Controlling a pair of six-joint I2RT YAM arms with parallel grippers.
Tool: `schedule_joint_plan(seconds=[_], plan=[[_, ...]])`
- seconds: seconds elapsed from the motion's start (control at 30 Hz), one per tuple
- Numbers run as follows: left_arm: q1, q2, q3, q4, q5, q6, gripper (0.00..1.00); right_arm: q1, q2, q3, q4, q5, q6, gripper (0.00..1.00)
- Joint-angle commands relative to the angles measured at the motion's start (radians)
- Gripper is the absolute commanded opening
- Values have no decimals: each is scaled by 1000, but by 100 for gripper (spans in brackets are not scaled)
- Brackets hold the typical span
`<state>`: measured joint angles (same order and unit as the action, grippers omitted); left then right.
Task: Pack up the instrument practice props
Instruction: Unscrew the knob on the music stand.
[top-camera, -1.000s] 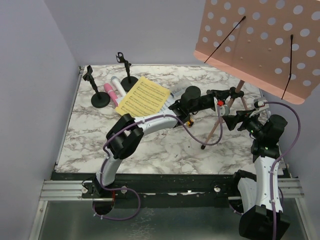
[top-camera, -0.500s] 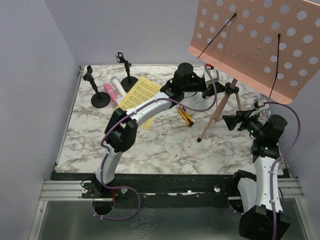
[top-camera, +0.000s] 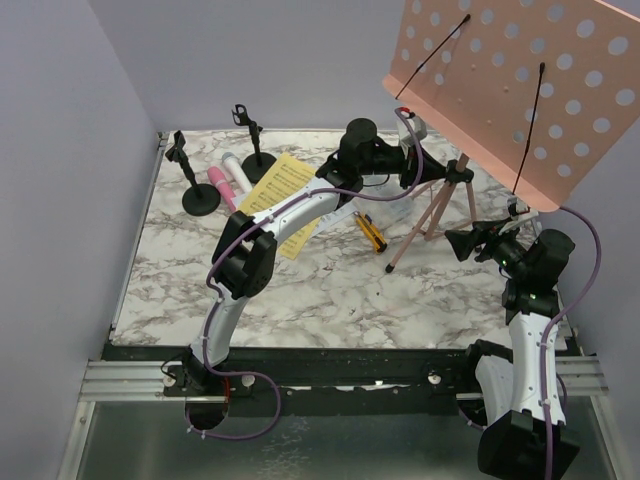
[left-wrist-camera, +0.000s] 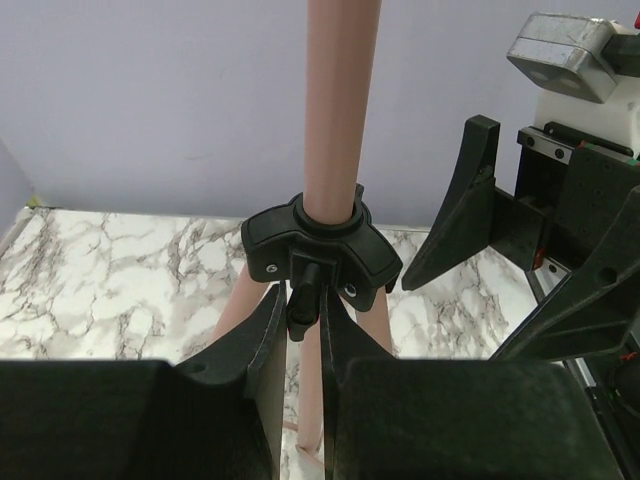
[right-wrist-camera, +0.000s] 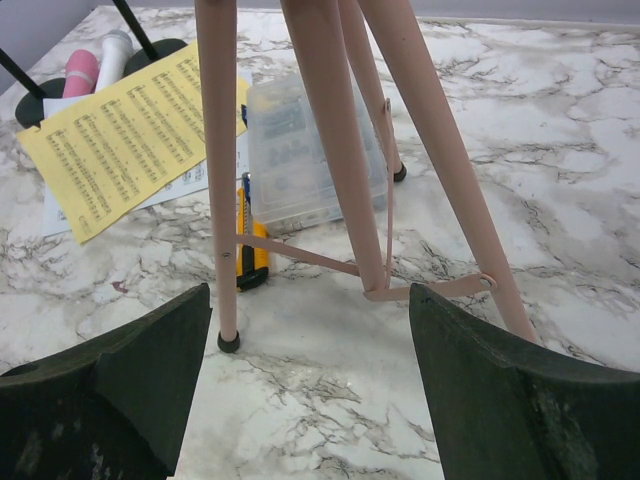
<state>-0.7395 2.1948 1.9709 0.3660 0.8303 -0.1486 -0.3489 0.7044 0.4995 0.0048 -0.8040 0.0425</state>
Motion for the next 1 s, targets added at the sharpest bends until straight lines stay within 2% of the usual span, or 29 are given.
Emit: schedule_joint_plan(seconds=[0.0,0.3,0.67,0.77,0.97], plan=[[-9,-29,5,88,53,-122,13,-7,-5,14,-2,11,-4,84],[0,-30,-4,102,81,-203,26,-7,-6,14,-2,13,-3,84],[10,-40,-33,165,85,-302,25,-8,-8,14,-2,12,-2,84],[12,-35,-35,182,85,-339,20,-9,-7,14,-2,12,-2,84],[24,3,3,203,74,-533,16,-9,-8,14,-2,12,-3,84]])
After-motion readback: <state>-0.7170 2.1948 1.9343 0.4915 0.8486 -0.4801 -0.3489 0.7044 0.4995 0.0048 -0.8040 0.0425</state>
